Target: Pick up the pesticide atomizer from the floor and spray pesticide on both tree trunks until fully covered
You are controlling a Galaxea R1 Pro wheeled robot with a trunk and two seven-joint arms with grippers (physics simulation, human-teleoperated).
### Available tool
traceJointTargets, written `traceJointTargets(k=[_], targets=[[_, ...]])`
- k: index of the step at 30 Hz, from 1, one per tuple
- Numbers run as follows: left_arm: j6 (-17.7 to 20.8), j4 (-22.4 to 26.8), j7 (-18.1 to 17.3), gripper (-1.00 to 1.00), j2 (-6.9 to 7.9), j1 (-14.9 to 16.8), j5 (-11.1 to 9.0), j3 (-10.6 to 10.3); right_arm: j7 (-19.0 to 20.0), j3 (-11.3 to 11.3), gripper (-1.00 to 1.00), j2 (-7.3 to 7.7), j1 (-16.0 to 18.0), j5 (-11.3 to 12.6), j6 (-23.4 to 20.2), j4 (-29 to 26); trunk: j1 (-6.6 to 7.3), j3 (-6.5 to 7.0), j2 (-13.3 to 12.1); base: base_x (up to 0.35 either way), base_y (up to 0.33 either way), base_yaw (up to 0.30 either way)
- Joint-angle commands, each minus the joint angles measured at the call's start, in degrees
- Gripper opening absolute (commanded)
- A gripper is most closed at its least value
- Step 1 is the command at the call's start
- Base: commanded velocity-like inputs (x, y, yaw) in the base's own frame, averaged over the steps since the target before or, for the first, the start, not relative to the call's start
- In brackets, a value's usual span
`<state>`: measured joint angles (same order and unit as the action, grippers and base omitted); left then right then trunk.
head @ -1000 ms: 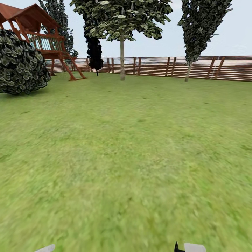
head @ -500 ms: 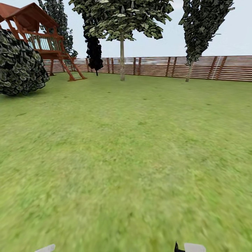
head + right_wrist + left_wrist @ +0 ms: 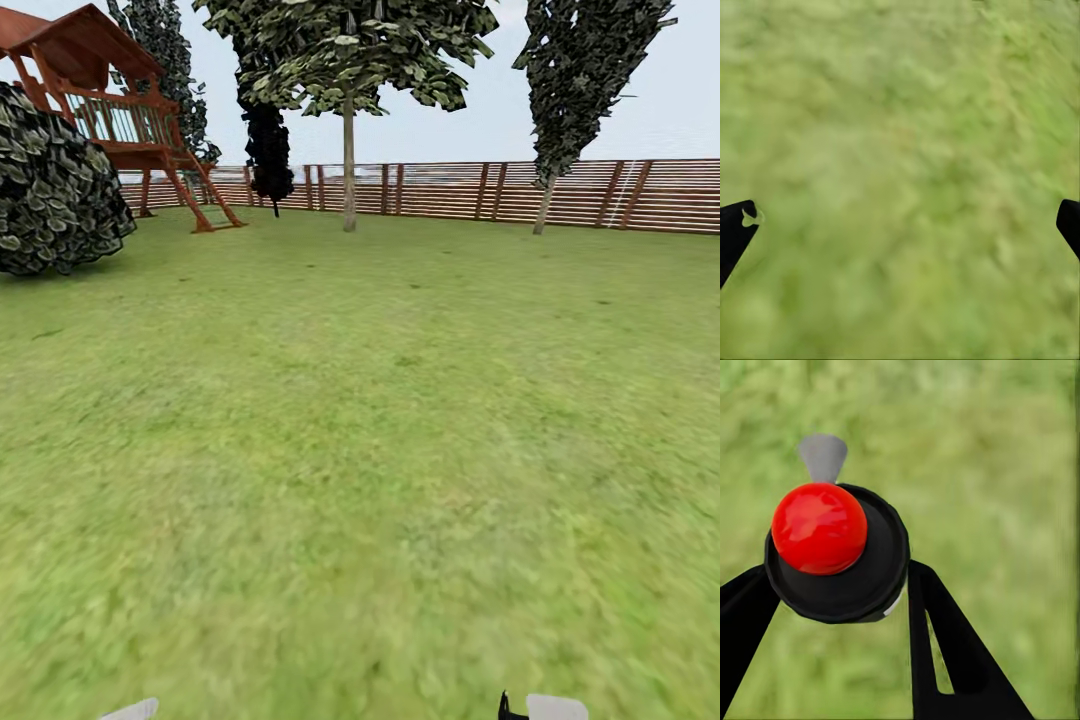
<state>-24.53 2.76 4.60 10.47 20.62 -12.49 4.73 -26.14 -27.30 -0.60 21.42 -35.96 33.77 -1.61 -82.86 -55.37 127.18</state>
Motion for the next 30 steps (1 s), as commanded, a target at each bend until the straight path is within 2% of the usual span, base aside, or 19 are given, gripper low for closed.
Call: traceJointTargets(k=[1,30], targets=[[-0.2,0.0,0.0,-1.0,-0.01,0.0,0.2,0.4,-0.3,-0.4,1.0,-0.01,0.0,-0.6,0.1,0.0,-0.03,-0.05,0.0,0.34,0.0,0.0],[-0.2,0.0,0.0,-1.0,-0.01,0.0,0.2,0.4,-0.3,-0.4,1.0,-0.01,0.0,-0.6,0.1,0.0,-0.03,-0.05,0.0,0.34,0.0,0.0]])
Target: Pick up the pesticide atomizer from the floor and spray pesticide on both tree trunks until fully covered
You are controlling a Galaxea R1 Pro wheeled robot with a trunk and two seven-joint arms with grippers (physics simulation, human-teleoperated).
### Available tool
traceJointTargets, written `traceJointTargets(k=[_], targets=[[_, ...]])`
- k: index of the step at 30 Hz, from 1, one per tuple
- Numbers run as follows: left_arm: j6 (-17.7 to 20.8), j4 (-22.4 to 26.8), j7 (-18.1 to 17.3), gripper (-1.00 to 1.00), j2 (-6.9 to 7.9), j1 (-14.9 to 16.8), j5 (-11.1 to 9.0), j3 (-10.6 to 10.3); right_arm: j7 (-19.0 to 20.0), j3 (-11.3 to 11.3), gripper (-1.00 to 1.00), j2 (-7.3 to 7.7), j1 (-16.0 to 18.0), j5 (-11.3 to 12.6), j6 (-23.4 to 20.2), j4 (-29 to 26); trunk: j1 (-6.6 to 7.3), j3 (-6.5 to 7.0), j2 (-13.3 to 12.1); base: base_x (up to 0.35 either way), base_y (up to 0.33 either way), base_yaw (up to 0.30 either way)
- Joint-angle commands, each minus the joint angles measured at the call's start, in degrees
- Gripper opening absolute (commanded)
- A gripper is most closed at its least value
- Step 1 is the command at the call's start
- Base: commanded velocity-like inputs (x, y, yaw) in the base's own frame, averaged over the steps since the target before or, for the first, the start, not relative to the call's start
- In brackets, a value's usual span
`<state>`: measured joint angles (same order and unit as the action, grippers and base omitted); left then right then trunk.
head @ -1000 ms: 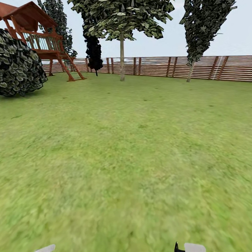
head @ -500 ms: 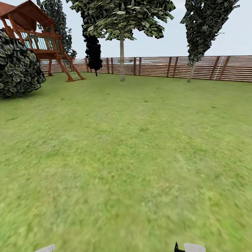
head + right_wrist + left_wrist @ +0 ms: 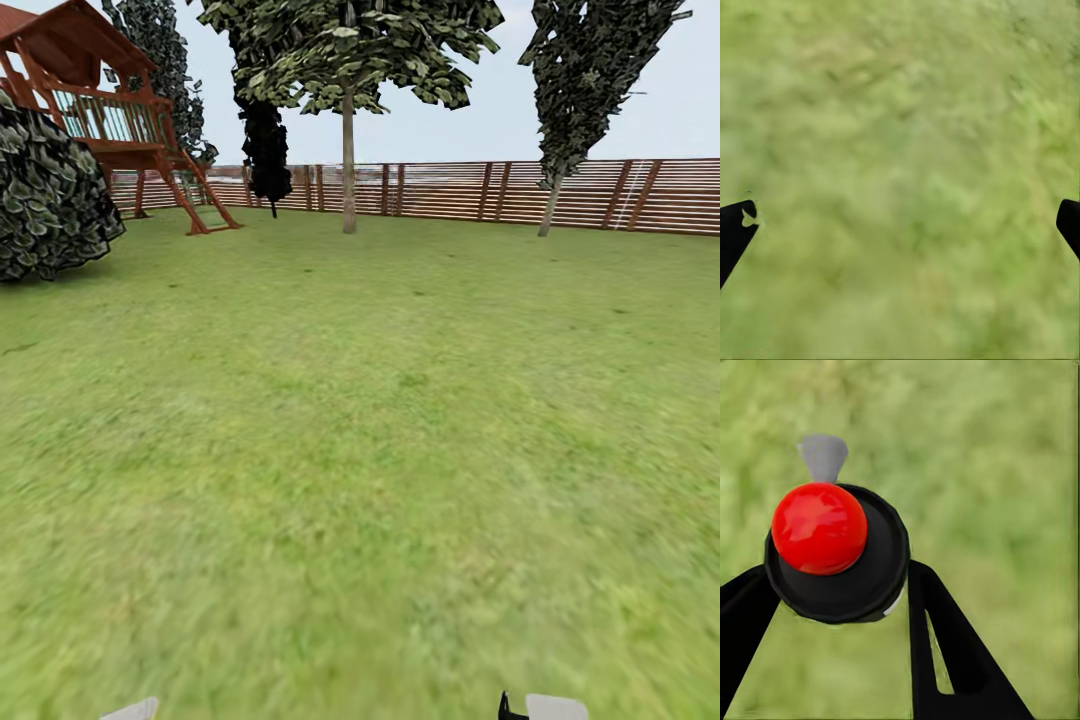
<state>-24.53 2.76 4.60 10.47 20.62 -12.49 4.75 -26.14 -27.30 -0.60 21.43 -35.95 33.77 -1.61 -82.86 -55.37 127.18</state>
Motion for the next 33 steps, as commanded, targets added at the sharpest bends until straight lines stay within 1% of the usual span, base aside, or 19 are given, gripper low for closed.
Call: traceJointTargets(k=[1,33], targets=[[-0.2,0.0,0.0,-1.0,-0.01,0.0,0.2,0.4,-0.3,-0.4,1.0,-0.01,0.0,-0.6,0.1,0.0,-0.03,-0.05,0.0,0.34,0.0,0.0],[-0.2,0.0,0.0,-1.0,-0.02,0.0,0.2,0.4,-0.3,-0.4,1.0,-0.01,0.0,-0.6,0.1,0.0,-0.03,-0.05,0.0,0.34,0.0,0.0]])
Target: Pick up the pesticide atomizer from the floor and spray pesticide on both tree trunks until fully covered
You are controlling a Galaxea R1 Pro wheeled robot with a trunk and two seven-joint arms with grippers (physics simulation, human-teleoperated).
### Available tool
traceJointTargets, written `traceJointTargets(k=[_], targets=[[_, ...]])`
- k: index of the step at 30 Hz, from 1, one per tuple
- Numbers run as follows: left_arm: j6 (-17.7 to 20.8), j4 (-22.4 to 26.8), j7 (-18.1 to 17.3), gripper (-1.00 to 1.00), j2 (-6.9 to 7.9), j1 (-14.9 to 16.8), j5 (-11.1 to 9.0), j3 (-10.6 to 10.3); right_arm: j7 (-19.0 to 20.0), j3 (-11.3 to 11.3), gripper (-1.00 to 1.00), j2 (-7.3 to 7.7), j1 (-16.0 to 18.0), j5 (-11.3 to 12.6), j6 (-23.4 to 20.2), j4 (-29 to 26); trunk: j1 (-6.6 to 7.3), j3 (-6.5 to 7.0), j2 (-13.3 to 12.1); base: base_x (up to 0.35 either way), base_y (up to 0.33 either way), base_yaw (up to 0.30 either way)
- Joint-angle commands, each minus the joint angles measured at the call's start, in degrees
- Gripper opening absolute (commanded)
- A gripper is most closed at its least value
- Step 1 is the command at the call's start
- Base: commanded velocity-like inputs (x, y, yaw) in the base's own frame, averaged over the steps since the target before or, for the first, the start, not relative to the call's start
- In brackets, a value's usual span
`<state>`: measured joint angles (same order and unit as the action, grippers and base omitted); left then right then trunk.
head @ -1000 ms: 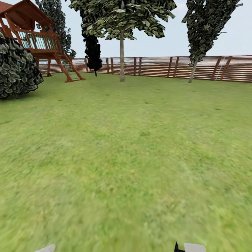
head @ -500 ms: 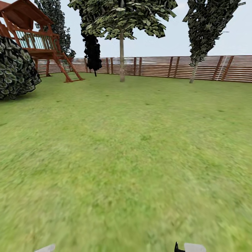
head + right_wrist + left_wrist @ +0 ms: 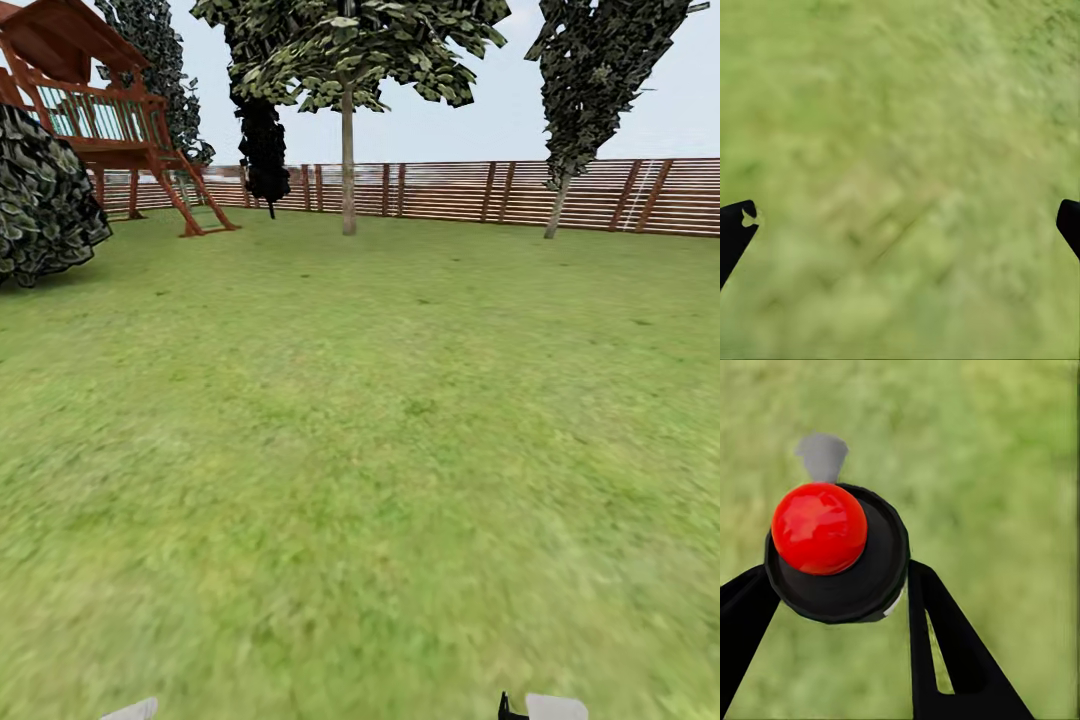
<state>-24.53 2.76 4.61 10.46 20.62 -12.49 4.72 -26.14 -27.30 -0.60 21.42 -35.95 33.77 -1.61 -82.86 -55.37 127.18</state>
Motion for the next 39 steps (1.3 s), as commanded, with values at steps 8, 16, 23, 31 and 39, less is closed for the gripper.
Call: traceJointTargets(k=[8,16,23,31,39], targets=[[-0.2,0.0,0.0,-1.0,-0.04,0.0,0.2,0.4,-0.3,-0.4,1.0,-0.01,0.0,-0.6,0.1,0.0,-0.03,-0.05,0.0,0.34,0.0,0.0],[-0.2,0.0,0.0,-1.0,-0.07,0.0,0.2,0.4,-0.3,-0.4,1.0,-0.01,0.0,-0.6,0.1,0.0,-0.03,-0.05,0.0,0.34,0.0,0.0],[-0.2,0.0,0.0,-1.0,-0.07,0.0,0.2,0.4,-0.3,-0.4,1.0,-0.01,0.0,-0.6,0.1,0.0,-0.03,-0.05,0.0,0.34,0.0,0.0],[-0.2,0.0,0.0,-1.0,-0.05,0.0,0.2,0.4,-0.3,-0.4,1.0,-0.01,0.0,-0.6,0.1,0.0,-0.03,-0.05,0.0,0.34,0.0,0.0],[-0.2,0.0,0.0,-1.0,-0.07,0.0,0.2,0.4,-0.3,-0.4,1.0,-0.01,0.0,-0.6,0.1,0.0,-0.03,-0.05,0.0,0.34,0.0,0.0]])
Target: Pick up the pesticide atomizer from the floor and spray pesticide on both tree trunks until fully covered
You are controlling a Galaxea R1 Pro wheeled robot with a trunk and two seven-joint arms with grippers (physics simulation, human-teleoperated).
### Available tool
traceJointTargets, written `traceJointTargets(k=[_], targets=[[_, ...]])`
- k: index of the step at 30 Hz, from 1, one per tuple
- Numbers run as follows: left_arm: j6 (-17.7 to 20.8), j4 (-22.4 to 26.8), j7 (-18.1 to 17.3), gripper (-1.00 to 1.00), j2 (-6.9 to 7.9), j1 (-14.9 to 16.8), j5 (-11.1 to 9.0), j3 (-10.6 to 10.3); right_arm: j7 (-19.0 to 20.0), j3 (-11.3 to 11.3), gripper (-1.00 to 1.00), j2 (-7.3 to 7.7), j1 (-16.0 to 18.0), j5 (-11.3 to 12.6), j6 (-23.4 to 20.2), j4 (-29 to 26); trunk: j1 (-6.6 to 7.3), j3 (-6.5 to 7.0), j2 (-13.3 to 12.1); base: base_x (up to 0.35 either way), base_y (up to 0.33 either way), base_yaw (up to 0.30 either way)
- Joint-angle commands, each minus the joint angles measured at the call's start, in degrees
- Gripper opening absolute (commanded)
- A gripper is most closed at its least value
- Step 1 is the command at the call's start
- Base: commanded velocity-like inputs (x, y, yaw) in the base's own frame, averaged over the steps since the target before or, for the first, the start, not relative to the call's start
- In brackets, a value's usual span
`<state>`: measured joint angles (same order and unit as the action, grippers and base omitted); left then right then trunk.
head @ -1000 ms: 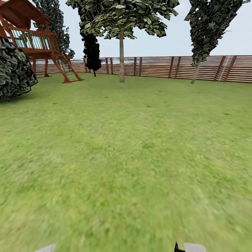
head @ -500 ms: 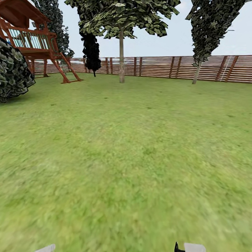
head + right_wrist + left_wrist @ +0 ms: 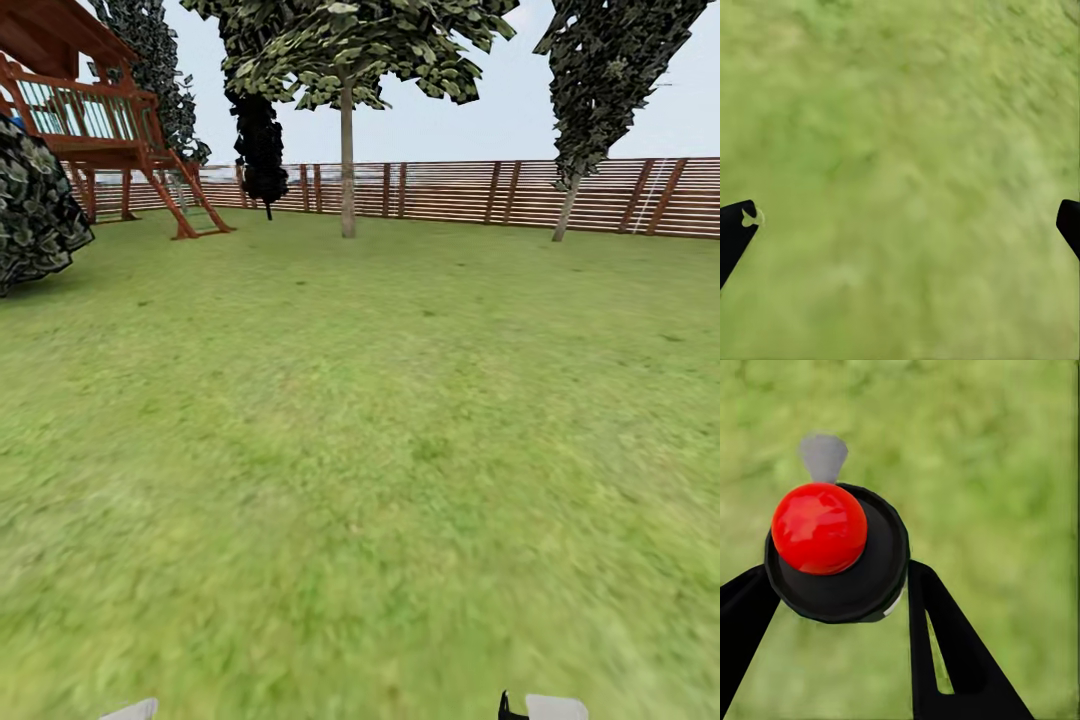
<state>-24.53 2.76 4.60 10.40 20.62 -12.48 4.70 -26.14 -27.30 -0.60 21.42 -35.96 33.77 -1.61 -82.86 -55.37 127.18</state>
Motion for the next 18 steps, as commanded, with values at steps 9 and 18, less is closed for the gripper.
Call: traceJointTargets(k=[9,18], targets=[[-0.2,0.0,0.0,-1.0,0.01,0.0,0.2,0.4,-0.3,-0.4,1.0,-0.01,0.0,-0.6,0.1,0.0,-0.03,-0.05,0.0,0.34,0.0,0.0],[-0.2,0.0,0.0,-1.0,0.0,0.0,0.2,0.5,-0.3,-0.4,1.0,-0.01,0.0,-0.6,0.1,0.0,-0.03,-0.05,0.0,0.34,0.0,0.0]])
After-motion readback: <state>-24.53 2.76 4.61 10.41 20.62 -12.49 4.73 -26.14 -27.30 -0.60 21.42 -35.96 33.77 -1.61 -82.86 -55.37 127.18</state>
